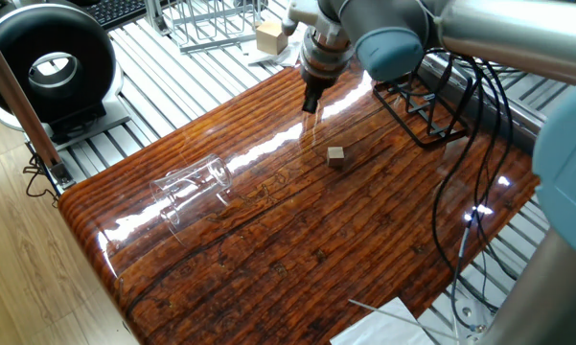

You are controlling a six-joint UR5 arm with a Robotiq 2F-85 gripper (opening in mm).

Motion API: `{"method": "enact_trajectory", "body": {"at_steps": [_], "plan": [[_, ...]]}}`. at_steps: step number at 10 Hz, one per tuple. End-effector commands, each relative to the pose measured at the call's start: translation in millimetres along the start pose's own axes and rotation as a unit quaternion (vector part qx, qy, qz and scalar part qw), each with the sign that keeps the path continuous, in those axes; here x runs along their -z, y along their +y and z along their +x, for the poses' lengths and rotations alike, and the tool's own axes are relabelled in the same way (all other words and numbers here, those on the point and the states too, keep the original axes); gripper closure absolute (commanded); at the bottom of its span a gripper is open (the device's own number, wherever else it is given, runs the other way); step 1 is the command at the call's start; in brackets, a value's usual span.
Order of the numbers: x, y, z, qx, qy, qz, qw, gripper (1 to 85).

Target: Take the cup off the cup rack

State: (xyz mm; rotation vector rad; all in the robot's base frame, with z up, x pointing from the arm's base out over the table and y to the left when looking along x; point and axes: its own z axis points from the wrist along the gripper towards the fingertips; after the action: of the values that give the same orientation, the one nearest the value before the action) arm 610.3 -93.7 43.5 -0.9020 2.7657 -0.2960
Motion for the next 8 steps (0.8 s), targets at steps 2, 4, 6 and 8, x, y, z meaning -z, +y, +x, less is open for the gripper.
{"method": "enact_trajectory", "body": {"at_steps": [2, 4, 6, 8], "plan": [[-0.1, -16.1, 25.2, 0.032, 0.048, 0.01, 0.9983, 74.3], [-1.7, -6.3, 19.0, 0.019, 0.035, -0.01, 0.9991, 74.3], [-2.4, 1.0, 10.4, 0.012, 0.02, -0.023, 0.9995, 77.0], [-2.0, -1.8, 6.6, 0.014, 0.012, -0.017, 0.9997, 84.3]]}}
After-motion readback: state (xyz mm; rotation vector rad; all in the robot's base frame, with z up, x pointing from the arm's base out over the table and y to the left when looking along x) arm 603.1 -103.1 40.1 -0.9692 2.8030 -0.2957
